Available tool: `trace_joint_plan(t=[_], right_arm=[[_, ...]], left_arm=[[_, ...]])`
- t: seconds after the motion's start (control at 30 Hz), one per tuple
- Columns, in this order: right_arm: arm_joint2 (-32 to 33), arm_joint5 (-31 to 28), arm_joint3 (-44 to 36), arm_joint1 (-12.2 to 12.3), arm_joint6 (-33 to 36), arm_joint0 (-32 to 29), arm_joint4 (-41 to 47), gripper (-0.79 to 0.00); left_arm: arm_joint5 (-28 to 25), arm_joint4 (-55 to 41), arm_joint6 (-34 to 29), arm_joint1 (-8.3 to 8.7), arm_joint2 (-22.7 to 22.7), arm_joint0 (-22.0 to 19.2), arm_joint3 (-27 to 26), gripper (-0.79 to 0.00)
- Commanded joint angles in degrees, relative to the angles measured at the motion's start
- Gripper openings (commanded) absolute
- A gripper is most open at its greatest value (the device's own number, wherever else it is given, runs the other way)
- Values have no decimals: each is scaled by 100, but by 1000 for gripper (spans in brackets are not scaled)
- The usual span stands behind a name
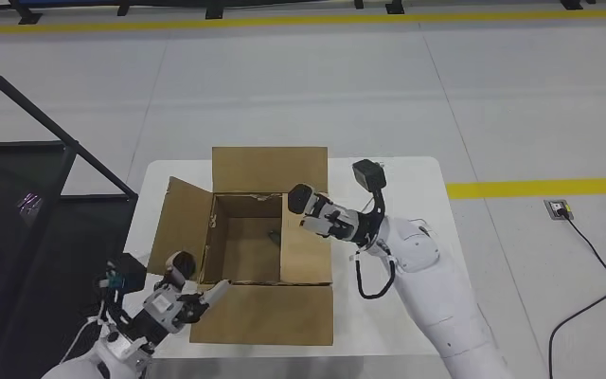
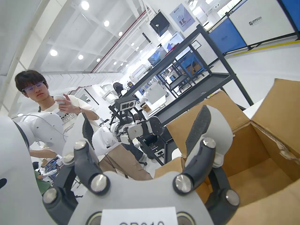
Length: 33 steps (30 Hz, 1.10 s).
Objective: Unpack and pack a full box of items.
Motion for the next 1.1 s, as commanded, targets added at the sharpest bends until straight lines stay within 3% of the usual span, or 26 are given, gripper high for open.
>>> trace_joint_plan(t=[0.0, 0.4, 0.5, 0.63, 0.73, 0.87, 1.07], right_arm=[[178, 244, -363, 55, -28, -279, -106, 0], [176, 273, -371, 55, -53, -294, -110, 0], [145, 401, -540, 76, -113, -334, -193, 0], [407, 214, -812, 168, -139, -480, -284, 0], [679, 111, -1171, 259, -161, -789, -386, 0], [1161, 161, -1779, 395, -204, -1375, -550, 0], [1757, 136, -2440, 546, -419, -2215, -472, 0]], left_arm=[[83, -53, -292, 6, 131, -164, 77, 0], [88, -71, -294, 5, 150, -153, 99, 0], [507, -391, -332, -16, 408, -321, 331, 0], [1022, -1173, -914, -35, 874, -1197, 977, 0], [1139, -1761, -1284, -74, 1354, -2033, 1862, 0], [1283, -1860, -1622, -150, 2044, -3097, 3012, 0], [1370, -2177, -1825, -309, 2854, -4137, 4283, 0]])
